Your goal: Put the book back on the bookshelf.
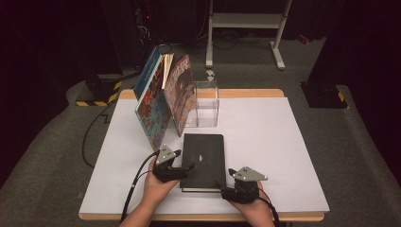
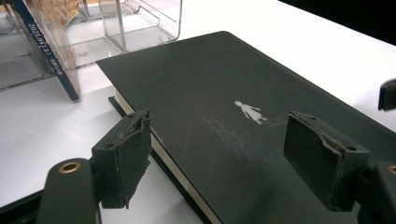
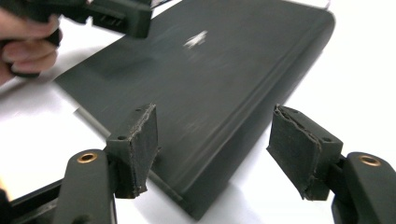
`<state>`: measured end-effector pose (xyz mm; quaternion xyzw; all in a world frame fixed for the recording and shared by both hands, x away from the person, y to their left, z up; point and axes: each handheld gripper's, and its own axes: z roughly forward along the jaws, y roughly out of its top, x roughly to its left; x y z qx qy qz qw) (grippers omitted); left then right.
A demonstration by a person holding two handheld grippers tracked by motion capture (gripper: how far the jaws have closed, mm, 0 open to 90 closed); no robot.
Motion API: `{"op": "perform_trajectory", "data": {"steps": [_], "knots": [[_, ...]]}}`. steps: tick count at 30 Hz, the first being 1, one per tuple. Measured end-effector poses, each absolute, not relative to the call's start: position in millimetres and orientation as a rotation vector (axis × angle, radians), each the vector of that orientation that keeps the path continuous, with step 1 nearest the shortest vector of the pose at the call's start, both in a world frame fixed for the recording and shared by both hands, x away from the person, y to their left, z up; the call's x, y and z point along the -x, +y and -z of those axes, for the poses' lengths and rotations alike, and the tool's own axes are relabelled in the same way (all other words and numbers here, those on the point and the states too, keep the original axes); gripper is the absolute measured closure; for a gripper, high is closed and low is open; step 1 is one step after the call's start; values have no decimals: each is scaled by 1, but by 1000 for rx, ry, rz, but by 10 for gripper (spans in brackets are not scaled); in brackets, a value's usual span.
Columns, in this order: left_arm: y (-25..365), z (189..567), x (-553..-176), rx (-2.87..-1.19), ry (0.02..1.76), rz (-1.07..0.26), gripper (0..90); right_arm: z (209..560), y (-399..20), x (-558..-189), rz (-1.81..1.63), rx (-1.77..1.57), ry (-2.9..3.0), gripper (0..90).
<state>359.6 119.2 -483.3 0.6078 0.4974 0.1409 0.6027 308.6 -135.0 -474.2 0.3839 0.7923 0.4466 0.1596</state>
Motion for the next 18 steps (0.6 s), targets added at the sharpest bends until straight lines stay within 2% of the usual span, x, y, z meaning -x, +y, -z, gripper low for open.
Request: {"op": "perform_trajectory", "data": {"steps": [6, 18], "knots": [[119, 491, -371, -1407, 1210, -304, 215, 475, -127, -340, -1260, -1136, 2264, 325], [118, 495, -382, -1403, 1244, -159, 187, 482, -122, -333, -1299, -1113, 2268, 324]]}}
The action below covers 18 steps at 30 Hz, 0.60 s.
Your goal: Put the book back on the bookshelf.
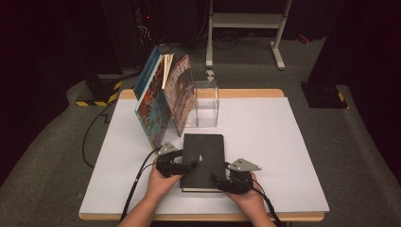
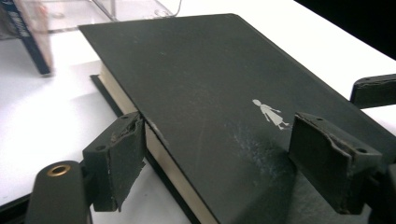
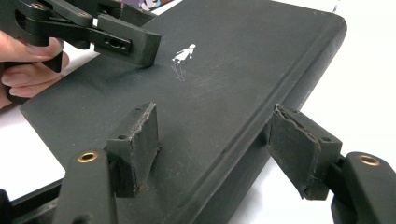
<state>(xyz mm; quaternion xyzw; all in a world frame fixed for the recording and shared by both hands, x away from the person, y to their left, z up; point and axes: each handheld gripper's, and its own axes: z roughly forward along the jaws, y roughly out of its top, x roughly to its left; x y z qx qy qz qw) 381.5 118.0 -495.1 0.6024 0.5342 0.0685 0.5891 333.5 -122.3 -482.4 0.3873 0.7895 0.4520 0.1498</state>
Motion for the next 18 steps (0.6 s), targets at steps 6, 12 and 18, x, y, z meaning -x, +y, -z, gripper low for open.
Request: {"op": "perform_trajectory", "data": {"steps": [6, 12, 18], "knots": [[113, 489, -381, -1458, 1224, -199, 157, 483, -123, -333, -1306, -1121, 2264, 324], [115, 476, -373, -1470, 1149, -291, 232, 482, -125, -332, -1340, -1129, 2250, 325], [121, 470, -374, -1447, 1157, -258, 335, 482, -127, -332, -1355, -1126, 2248, 329]]}}
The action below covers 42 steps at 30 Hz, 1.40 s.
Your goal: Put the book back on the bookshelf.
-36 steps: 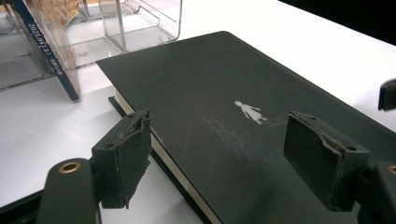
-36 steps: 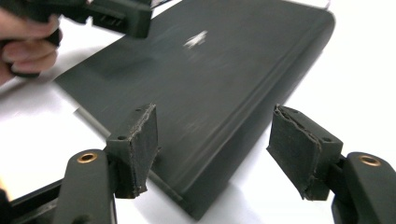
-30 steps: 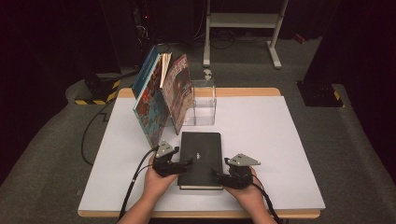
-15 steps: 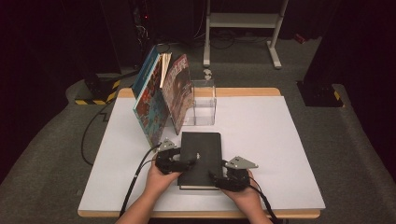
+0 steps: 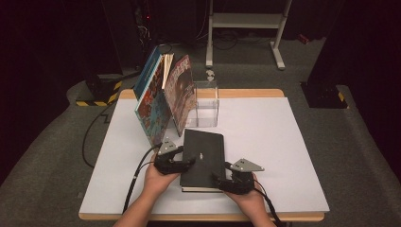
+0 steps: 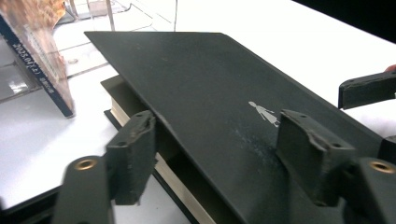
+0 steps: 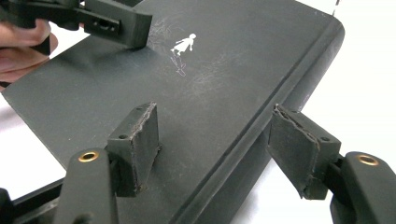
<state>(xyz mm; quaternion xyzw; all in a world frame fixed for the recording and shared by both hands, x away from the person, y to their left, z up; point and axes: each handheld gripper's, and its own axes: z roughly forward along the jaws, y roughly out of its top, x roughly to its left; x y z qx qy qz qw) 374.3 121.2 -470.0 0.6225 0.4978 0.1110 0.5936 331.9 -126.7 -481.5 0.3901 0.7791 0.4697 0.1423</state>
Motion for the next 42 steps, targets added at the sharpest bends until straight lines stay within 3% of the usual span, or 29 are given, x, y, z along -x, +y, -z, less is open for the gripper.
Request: {"op": "perform_trajectory", "data": {"steps": [19, 34, 42], "knots": [[121, 469, -381, -1419, 1155, -160, 435, 482, -127, -332, -1382, -1127, 2245, 333], [124, 463, -368, -1427, 1008, -236, 518, 481, -127, -330, -1392, -1113, 2243, 337], [122, 460, -362, -1442, 954, -277, 541, 480, -134, -351, -1391, -1186, 2236, 332]]}}
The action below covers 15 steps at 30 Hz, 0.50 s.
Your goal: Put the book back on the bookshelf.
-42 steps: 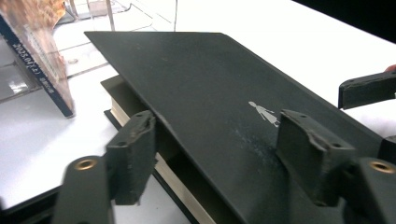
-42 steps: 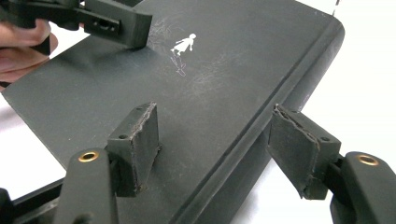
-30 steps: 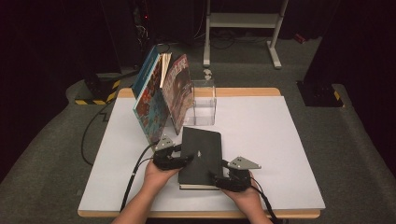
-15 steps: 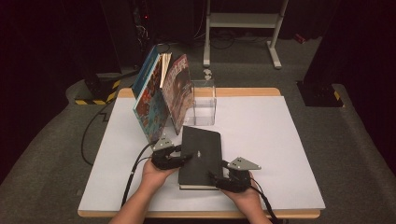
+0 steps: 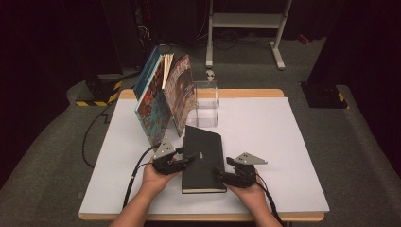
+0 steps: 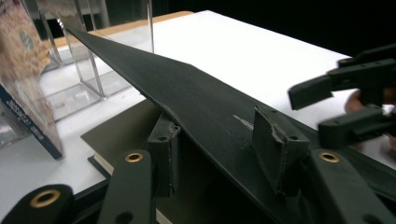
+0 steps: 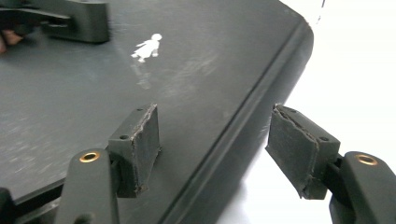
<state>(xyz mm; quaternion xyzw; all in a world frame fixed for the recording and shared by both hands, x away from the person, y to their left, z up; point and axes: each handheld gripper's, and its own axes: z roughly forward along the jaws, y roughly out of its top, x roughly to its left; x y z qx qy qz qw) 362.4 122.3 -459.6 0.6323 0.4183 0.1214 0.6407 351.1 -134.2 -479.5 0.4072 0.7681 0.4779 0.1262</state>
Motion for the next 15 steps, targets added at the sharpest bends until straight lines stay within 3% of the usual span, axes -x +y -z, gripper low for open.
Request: {"op": "perform_trajectory", "data": {"steps": [8, 15], "knots": [[120, 456, -357, -1461, 910, -326, 546, 481, -138, -365, -1416, -1230, 2234, 310], [119, 454, -349, -1457, 859, -367, 546, 483, -141, -376, -1483, -1269, 2246, 237]]}}
